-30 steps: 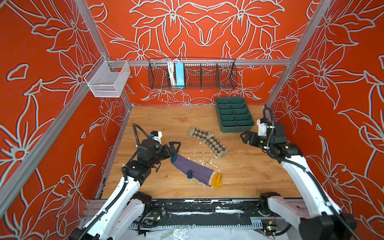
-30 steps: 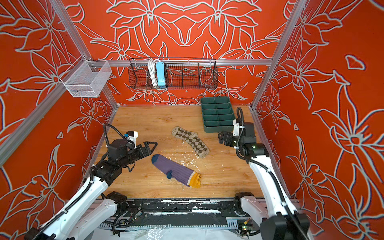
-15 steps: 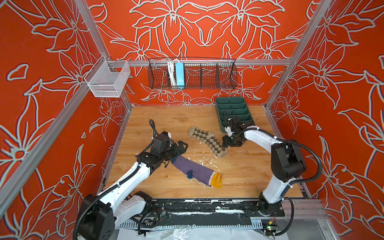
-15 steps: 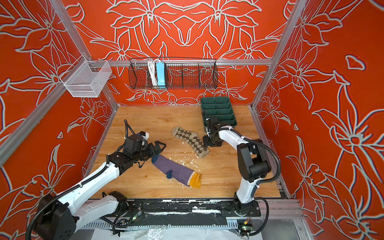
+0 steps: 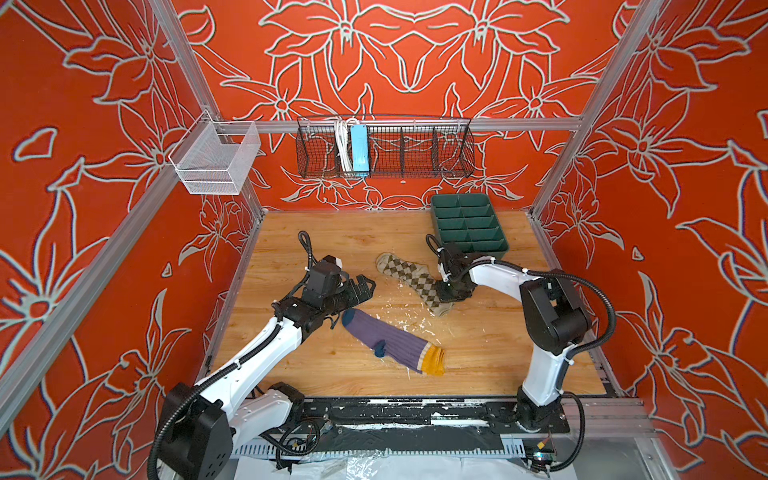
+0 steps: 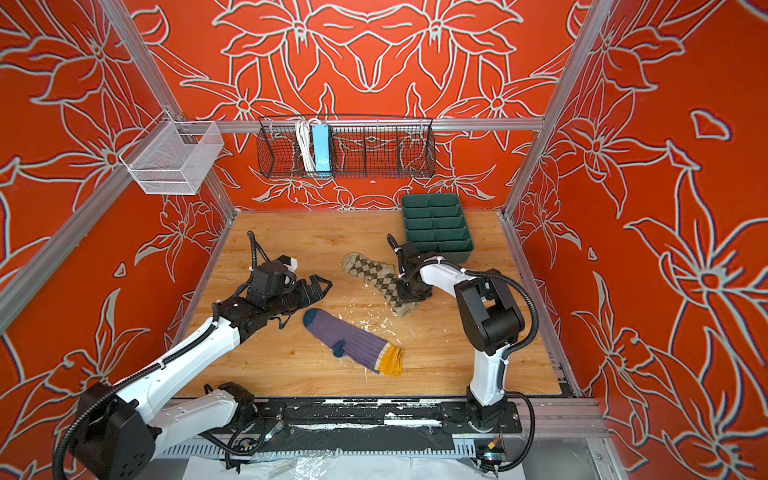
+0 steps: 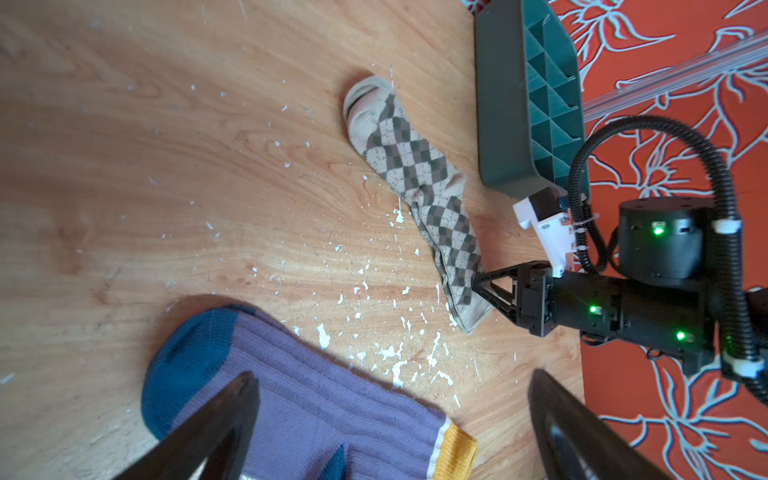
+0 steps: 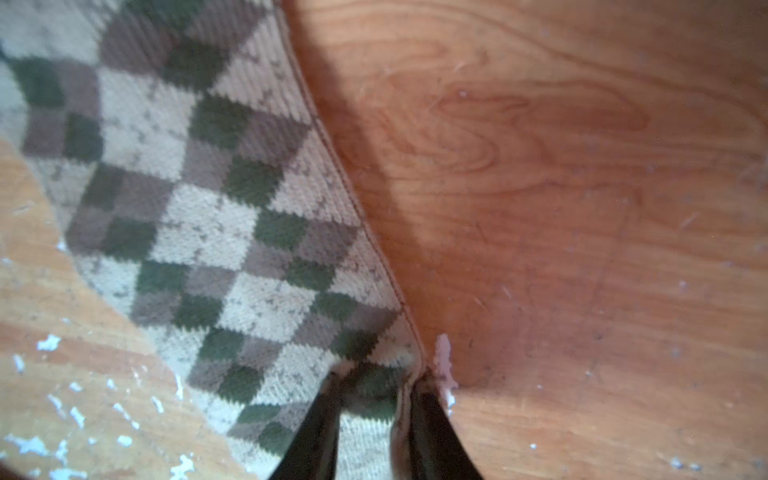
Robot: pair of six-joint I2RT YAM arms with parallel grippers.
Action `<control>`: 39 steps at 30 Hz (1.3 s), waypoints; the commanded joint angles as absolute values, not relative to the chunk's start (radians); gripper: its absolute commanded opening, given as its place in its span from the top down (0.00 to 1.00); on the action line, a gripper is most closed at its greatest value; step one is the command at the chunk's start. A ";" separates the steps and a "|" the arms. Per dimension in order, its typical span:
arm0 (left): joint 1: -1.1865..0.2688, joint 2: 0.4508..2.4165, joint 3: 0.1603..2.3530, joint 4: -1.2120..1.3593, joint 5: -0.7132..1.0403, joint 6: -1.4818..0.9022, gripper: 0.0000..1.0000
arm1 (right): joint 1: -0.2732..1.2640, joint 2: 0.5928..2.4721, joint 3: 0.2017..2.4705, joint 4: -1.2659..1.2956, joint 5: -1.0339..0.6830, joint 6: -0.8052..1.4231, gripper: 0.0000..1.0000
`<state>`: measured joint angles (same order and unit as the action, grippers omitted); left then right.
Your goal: Roll the socks
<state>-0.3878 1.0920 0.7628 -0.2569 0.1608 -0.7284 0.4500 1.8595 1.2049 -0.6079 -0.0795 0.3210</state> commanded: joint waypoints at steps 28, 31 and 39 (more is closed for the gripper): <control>-0.911 1.077 0.624 0.006 -0.174 0.607 0.05 | 0.316 1.202 1.093 -0.720 -0.197 0.430 0.24; -0.933 1.146 0.631 0.062 -0.223 0.528 0.08 | 0.302 1.188 1.076 -0.715 -0.199 0.399 0.23; -0.934 1.088 0.654 0.064 -0.410 0.197 0.08 | 0.407 1.606 1.434 -0.789 -0.274 0.206 0.23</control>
